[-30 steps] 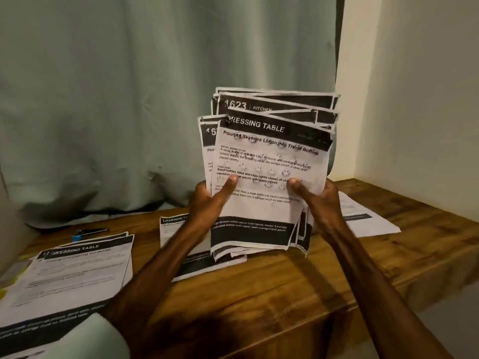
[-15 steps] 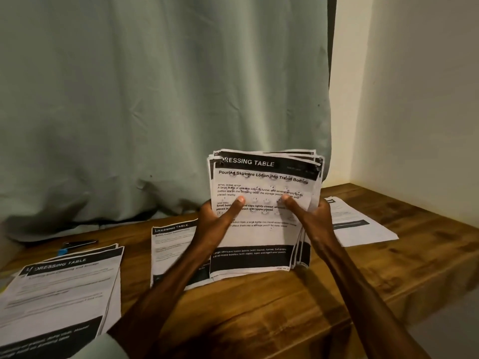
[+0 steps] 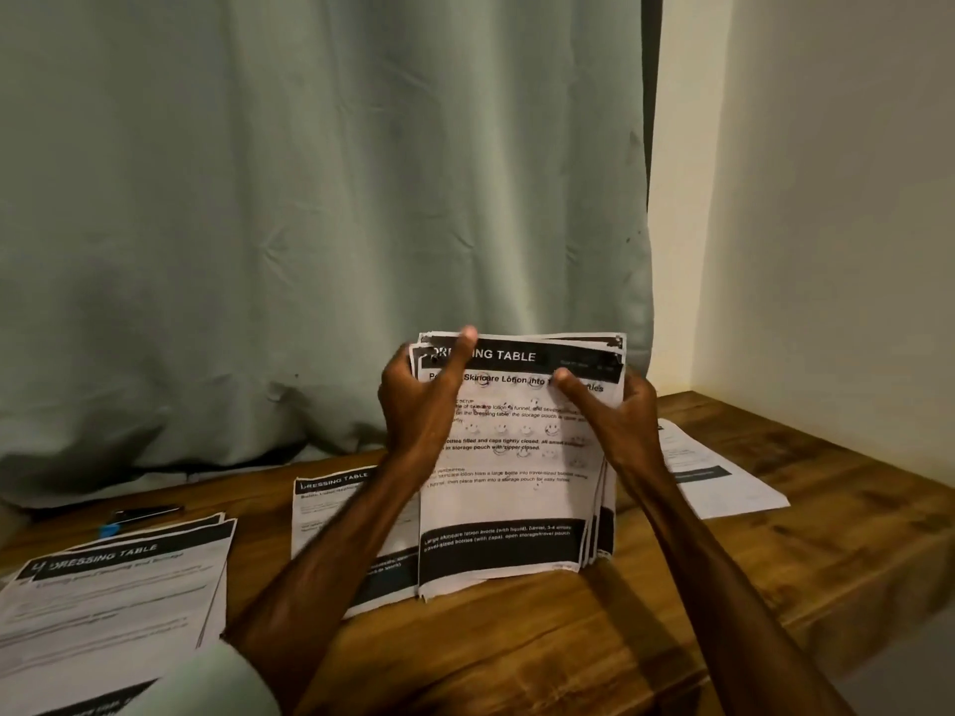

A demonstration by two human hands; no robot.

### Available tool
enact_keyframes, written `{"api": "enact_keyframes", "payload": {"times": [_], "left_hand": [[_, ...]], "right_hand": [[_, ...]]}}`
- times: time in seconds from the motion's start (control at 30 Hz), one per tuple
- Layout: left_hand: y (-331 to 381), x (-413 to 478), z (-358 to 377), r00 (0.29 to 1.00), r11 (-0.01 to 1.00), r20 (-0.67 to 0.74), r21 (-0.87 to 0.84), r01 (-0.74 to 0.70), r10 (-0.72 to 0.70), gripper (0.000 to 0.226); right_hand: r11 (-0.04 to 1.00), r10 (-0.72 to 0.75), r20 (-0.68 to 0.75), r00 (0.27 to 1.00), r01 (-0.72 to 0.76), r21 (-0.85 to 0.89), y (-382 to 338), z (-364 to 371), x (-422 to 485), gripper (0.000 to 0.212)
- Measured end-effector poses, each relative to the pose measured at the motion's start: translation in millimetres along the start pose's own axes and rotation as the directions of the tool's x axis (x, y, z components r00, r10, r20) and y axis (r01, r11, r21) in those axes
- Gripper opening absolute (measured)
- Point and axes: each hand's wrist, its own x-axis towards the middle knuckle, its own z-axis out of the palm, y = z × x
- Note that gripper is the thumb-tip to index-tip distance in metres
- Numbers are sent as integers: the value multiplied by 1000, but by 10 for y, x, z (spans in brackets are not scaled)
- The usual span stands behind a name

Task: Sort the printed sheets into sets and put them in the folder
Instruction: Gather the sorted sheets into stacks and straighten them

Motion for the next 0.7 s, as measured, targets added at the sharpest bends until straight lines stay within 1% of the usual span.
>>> {"api": "enact_keyframes", "payload": {"times": [0.07, 0.13, 0.17, 0.23, 0.3, 0.33, 0.4, 0.47, 0.6, 0.7], "left_hand": [[140, 139, 73, 998, 997, -51, 64, -41, 44, 42], [192, 192, 134, 995, 994, -80, 94, -46, 54, 43], [185, 196, 152, 995, 993, -84, 105, -47, 56, 39], [124, 193, 170, 994, 993, -93, 110, -45, 55, 25], [78, 209, 157, 992, 995, -121, 90, -36, 47, 9], [70, 223, 145, 990, 996, -132, 83, -30, 41, 7], [77, 235, 122, 990, 997, -140, 75, -22, 32, 8], [80, 236, 118, 990, 997, -132, 71, -31, 41, 9], [53, 235, 104, 986, 993, -143, 90, -76, 89, 11], [25, 229, 92, 983, 992, -156, 88, -88, 101, 20]], "right_hand": [[998, -67, -29, 997, 67, 0, -124, 25, 107, 36], [993, -120, -44, 992, 120, -5, -211, 61, 207, 35], [990, -140, -43, 989, 139, -12, -237, 87, 244, 35], [985, -168, -48, 985, 166, -49, -240, 132, 303, 34], [978, -193, -80, 978, 185, -96, -205, 163, 344, 34], [976, -200, -99, 975, 190, -103, -189, 172, 356, 32], [974, -222, -132, 966, 212, -87, -170, 187, 362, 27], [959, -277, -137, 951, 266, -96, -176, 189, 357, 20], [899, -426, -74, 902, 413, -143, -225, 208, 333, 19], [875, -461, -35, 887, 448, -182, -243, 222, 295, 19]]}}
